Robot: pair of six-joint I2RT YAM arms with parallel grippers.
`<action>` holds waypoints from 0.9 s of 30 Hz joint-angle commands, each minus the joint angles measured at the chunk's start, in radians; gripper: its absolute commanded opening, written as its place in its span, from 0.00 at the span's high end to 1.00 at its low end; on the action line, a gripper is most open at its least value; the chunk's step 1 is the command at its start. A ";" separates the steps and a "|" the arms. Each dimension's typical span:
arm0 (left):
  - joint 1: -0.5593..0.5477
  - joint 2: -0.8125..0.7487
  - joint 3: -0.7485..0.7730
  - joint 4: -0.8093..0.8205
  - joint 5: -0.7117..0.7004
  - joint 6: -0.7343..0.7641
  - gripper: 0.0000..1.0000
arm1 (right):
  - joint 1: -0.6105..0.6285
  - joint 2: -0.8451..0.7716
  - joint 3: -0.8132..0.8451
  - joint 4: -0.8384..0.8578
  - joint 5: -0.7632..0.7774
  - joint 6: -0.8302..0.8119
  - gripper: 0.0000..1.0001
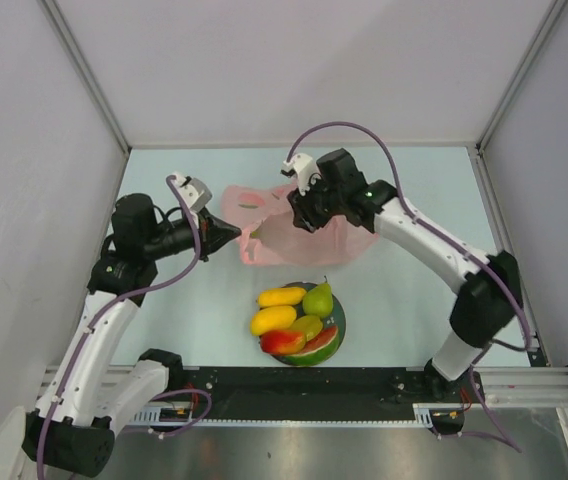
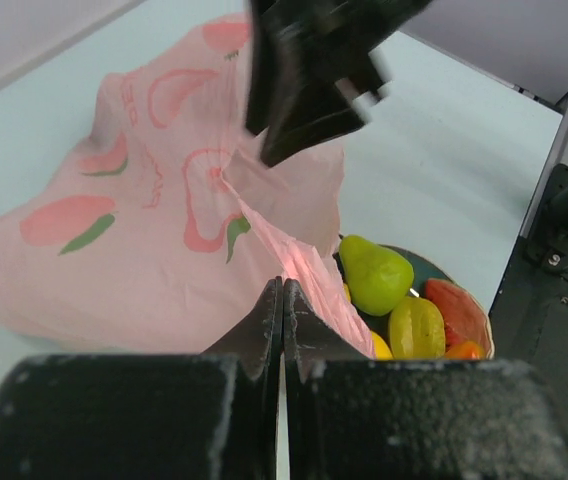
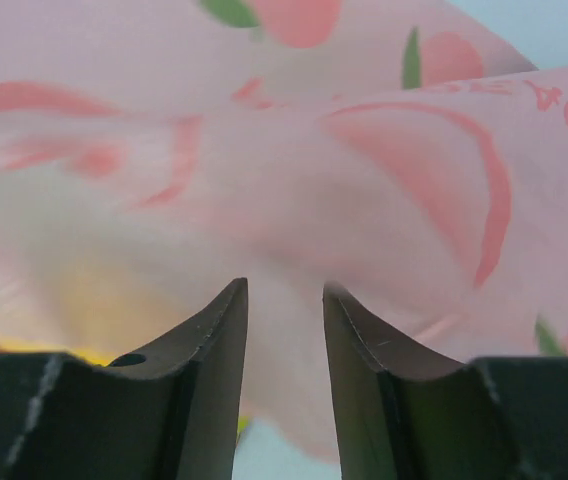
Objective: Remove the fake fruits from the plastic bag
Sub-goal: Adjust the plastic bag at the center of the board.
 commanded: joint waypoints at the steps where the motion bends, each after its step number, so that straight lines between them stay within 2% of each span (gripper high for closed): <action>1: 0.006 0.012 0.139 -0.128 0.004 0.084 1.00 | -0.039 0.220 0.084 0.151 -0.005 0.099 0.61; 7: 0.025 0.009 0.170 -0.234 -0.094 0.101 1.00 | -0.041 0.469 0.332 0.201 -0.042 0.206 0.60; 12: 0.054 0.004 0.149 -0.420 -0.271 0.248 1.00 | -0.041 0.620 0.458 0.247 -0.117 0.325 0.40; 14: 0.055 -0.025 0.116 -0.432 -0.317 0.294 1.00 | -0.030 0.649 0.451 0.290 -0.134 0.371 0.32; 18: 0.055 -0.066 0.108 -0.438 -0.340 0.301 1.00 | 0.001 0.690 0.448 0.327 -0.124 0.437 0.28; 23: 0.055 -0.089 0.185 -0.487 -0.297 0.169 1.00 | 0.053 0.652 0.397 0.340 -0.055 0.445 0.27; 27: 0.057 -0.077 0.224 -0.509 -0.248 0.078 1.00 | 0.084 0.644 0.340 0.391 -0.033 0.545 0.24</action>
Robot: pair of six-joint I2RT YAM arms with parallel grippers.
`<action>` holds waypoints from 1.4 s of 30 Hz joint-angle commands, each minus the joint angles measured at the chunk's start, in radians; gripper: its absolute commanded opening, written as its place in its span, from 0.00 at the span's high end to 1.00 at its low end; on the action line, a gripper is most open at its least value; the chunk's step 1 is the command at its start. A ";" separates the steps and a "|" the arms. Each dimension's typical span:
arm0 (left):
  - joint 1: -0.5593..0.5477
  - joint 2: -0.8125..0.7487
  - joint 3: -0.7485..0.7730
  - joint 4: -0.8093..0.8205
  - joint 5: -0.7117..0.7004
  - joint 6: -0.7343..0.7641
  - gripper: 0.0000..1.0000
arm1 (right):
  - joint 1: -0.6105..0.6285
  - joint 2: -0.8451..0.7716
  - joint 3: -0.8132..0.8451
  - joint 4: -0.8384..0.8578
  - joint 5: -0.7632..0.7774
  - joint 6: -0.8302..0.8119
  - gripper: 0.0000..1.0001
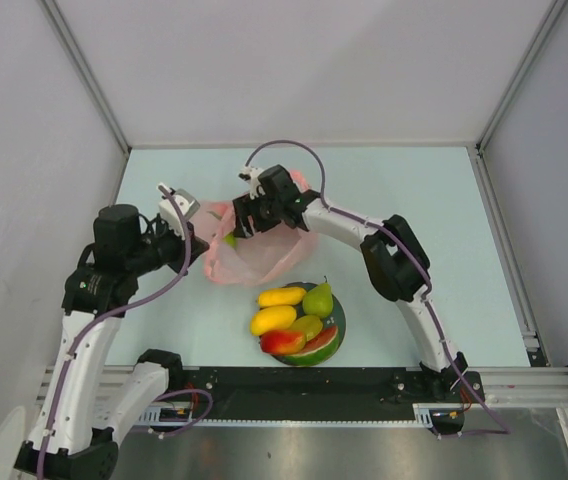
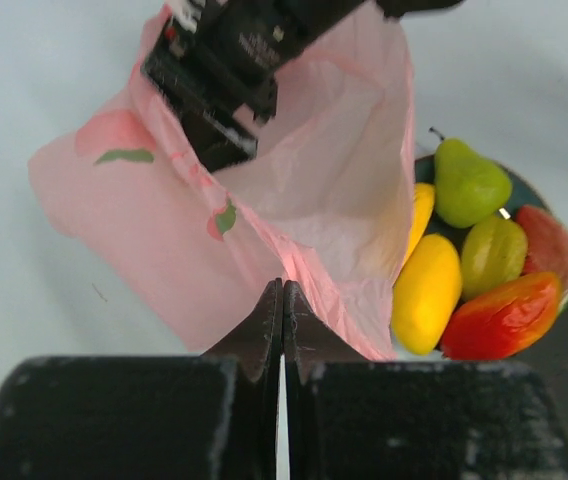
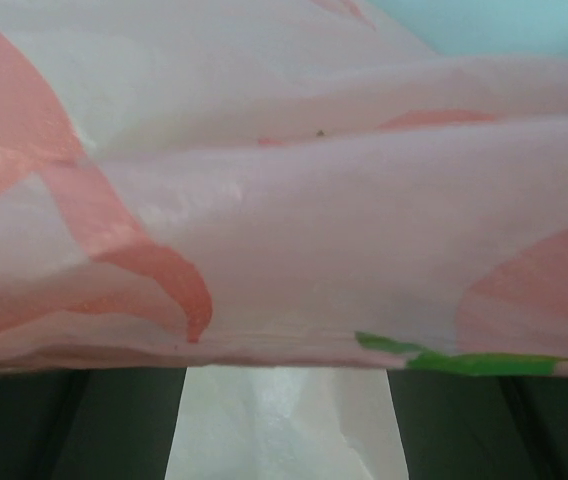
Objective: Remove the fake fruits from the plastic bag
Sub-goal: Adjust the plastic bag at the center of the board, then take out the fake fruit from the plastic bag.
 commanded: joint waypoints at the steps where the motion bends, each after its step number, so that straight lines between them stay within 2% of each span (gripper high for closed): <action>1: 0.010 -0.001 0.064 -0.034 0.086 -0.102 1.00 | 0.032 -0.032 -0.049 0.099 0.022 0.122 0.18; 3: 0.010 0.005 0.043 -0.042 0.093 -0.085 1.00 | 0.047 -0.029 -0.059 0.116 -0.001 0.136 0.12; 4: 0.010 0.012 0.033 -0.045 0.093 -0.068 1.00 | 0.050 -0.025 -0.057 0.128 -0.031 0.156 0.01; 11: 0.010 0.003 -0.034 0.004 0.150 -0.094 1.00 | 0.059 0.067 -0.017 0.238 -0.111 0.311 0.00; 13: 0.010 0.006 -0.044 0.004 0.159 -0.103 1.00 | 0.064 0.087 -0.002 0.299 -0.073 0.326 0.00; 17: 0.010 0.012 -0.044 0.002 0.171 -0.108 1.00 | 0.091 0.216 0.162 0.197 0.001 0.337 0.00; 19: 0.010 0.014 -0.037 0.002 0.170 -0.108 0.99 | 0.096 0.245 0.165 0.238 0.036 0.339 0.00; 21: 0.010 0.009 -0.034 -0.001 0.162 -0.105 1.00 | 0.099 0.256 0.170 0.292 0.039 0.316 0.07; 22: 0.010 0.006 -0.034 -0.002 0.147 -0.099 1.00 | 0.098 0.259 0.178 0.294 0.042 0.304 0.18; 24: 0.010 -0.009 -0.043 -0.005 0.134 -0.096 1.00 | 0.087 0.249 0.179 0.291 0.033 0.275 0.29; 25: 0.010 -0.011 -0.050 -0.002 0.122 -0.096 1.00 | 0.084 0.221 0.172 0.289 0.022 0.255 0.40; 27: 0.010 -0.018 -0.066 0.010 0.104 -0.097 1.00 | 0.058 0.184 0.118 0.295 0.010 0.238 0.51; 28: 0.010 -0.026 -0.074 0.016 0.099 -0.097 1.00 | 0.047 0.160 0.097 0.298 -0.014 0.224 0.59; 29: 0.010 -0.030 -0.080 0.031 0.090 -0.096 1.00 | 0.035 0.114 0.071 0.303 -0.028 0.213 0.62; 31: 0.010 -0.044 -0.102 0.048 0.078 -0.092 1.00 | 0.006 0.054 -0.008 0.306 -0.071 0.169 0.67; 34: 0.010 -0.035 -0.116 0.100 0.064 -0.092 1.00 | -0.028 -0.083 -0.138 0.318 -0.149 0.101 0.68; 35: 0.010 -0.029 -0.116 0.116 0.061 -0.094 1.00 | -0.034 -0.159 -0.170 0.318 -0.172 0.033 0.68; 42: 0.010 0.049 -0.103 0.228 0.093 -0.085 1.00 | -0.050 -0.392 -0.359 0.121 -0.387 -0.202 0.65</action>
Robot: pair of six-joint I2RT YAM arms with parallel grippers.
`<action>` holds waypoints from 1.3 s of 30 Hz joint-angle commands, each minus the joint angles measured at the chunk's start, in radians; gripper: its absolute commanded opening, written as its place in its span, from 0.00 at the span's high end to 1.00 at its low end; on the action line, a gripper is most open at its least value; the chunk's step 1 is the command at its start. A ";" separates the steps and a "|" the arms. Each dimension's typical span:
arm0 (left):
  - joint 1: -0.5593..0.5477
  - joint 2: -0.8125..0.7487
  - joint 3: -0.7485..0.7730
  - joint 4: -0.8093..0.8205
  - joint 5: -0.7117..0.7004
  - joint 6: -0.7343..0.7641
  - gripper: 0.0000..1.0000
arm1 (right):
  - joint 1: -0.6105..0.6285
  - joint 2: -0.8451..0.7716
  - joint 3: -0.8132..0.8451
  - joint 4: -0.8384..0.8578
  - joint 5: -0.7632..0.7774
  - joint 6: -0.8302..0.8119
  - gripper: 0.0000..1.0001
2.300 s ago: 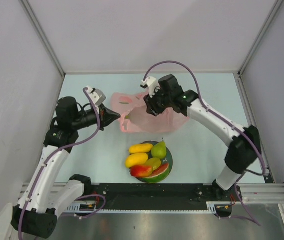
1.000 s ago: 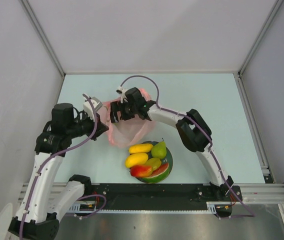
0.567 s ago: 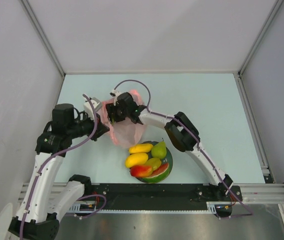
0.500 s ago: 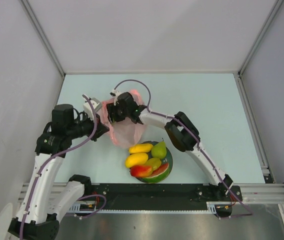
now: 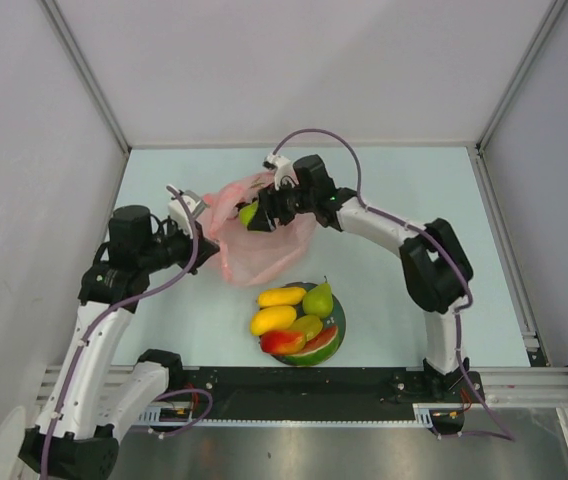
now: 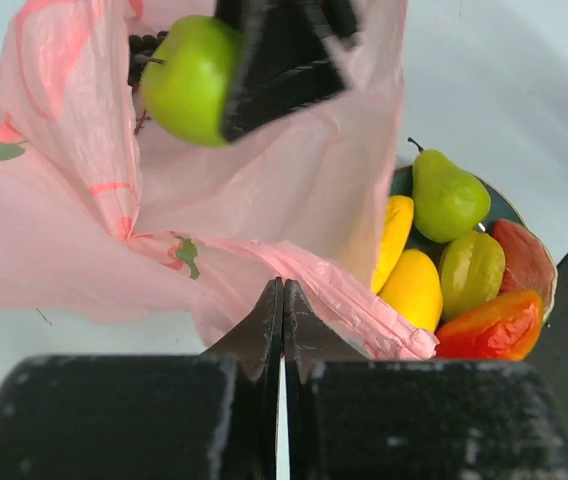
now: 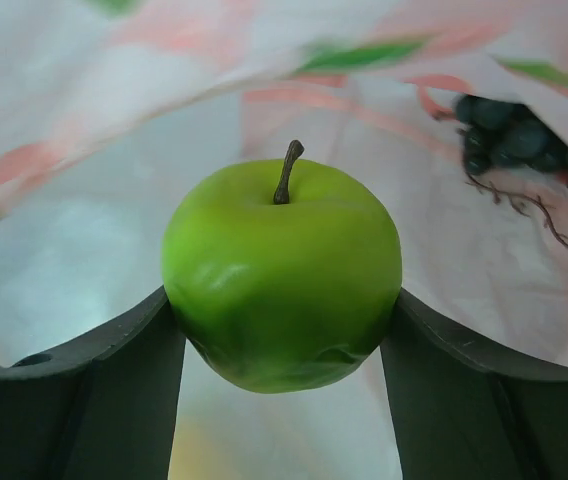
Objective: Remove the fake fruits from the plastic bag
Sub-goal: Take out the fake fruit from the plastic bag, then place the fake fruit on the plate.
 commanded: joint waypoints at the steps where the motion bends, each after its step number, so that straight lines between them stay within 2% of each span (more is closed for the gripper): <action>1: 0.008 0.051 0.011 0.117 0.031 0.013 1.00 | 0.024 -0.169 -0.094 -0.107 -0.194 -0.195 0.65; 4: 0.008 0.097 0.033 0.152 0.054 0.016 1.00 | 0.029 -0.263 -0.128 -0.226 -0.216 -0.344 0.65; 9: 0.008 0.109 0.048 0.215 0.086 0.019 1.00 | 0.038 -0.502 -0.224 -0.459 -0.116 -0.618 0.66; 16: 0.008 0.045 0.056 0.295 0.126 -0.053 1.00 | 0.006 -0.796 -0.384 -0.767 0.048 -0.737 0.66; 19: 0.008 0.010 0.038 0.319 0.161 -0.090 1.00 | 0.006 -0.890 -0.476 -0.836 0.094 -0.787 0.65; 24: 0.026 -0.049 -0.016 0.364 0.192 -0.153 1.00 | 0.009 -0.966 -0.591 -0.849 0.130 -0.740 0.65; 27: 0.028 -0.067 -0.012 0.318 0.210 -0.113 1.00 | 0.016 -0.999 -0.628 -0.799 0.094 -0.707 0.65; 30: 0.030 -0.073 -0.007 0.296 0.189 -0.081 1.00 | 0.021 -0.980 -0.638 -0.795 0.102 -0.755 0.65; 35: 0.030 -0.092 -0.021 0.298 0.203 -0.087 1.00 | 0.131 -0.955 -0.687 -0.757 0.145 -0.856 0.64; 39: 0.034 -0.109 -0.039 0.289 0.201 -0.078 1.00 | 0.185 -0.929 -0.707 -0.702 0.180 -0.864 0.64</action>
